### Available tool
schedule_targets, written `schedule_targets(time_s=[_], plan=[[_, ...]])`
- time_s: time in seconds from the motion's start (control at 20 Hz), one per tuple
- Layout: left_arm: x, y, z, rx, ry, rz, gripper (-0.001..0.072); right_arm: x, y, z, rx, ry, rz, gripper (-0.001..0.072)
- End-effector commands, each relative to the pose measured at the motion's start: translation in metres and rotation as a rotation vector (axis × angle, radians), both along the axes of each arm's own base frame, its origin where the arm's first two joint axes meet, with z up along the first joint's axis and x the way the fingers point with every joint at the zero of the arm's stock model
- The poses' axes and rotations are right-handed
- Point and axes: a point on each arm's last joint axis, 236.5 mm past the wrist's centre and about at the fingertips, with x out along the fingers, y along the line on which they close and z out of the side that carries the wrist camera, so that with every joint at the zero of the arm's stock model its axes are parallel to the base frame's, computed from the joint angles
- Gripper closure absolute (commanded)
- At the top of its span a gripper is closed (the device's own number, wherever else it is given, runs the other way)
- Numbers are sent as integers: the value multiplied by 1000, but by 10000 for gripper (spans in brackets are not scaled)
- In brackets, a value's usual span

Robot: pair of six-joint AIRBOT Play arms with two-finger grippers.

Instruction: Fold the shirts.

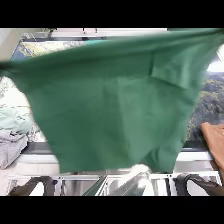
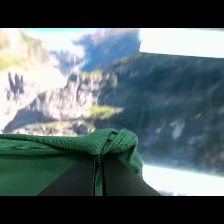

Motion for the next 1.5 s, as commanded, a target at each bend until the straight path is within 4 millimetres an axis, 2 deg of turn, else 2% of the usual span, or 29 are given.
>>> schedule_targets(time_s=[0.0,0.15,0.25,0.35,0.4,0.5,0.6,0.7,0.9,1.05,1.25,1.3,1.35,1.4,1.45], plan=[[51,15,-112,21,82,15,694,70,15,-123,13,199,46,688],[97,-10,-178,64,222,-122,693,106,21,-211,33,333,47,688],[127,-29,-207,69,286,-180,693,117,19,-247,64,386,10,687],[149,-37,-220,141,324,-235,694,126,17,-259,67,385,0,687],[157,-34,-222,210,332,-254,694,129,16,-260,67,373,-5,687],[178,-27,-208,234,290,-220,694,134,15,-259,64,353,-11,687],[186,-24,-196,228,281,-210,693,128,15,-262,61,379,-3,687],[176,-24,-200,224,325,-221,693,117,17,-274,61,445,13,687],[116,-24,-254,191,548,-238,694,95,13,-302,62,589,-15,687],[79,-16,-284,133,673,-191,693,76,4,-312,20,678,-30,687],[61,-19,-296,125,730,-205,680,57,5,-329,39,793,-49,682],[62,-21,-296,126,727,-206,441,54,5,-334,49,817,-64,355],[62,-22,-293,116,734,-186,227,51,5,-338,48,838,-64,-5],[64,-21,-286,98,742,-153,-7,45,2,-337,42,859,-62,-8],[63,-19,-276,78,759,-124,-9,38,-3,-332,29,884,-43,-8]])
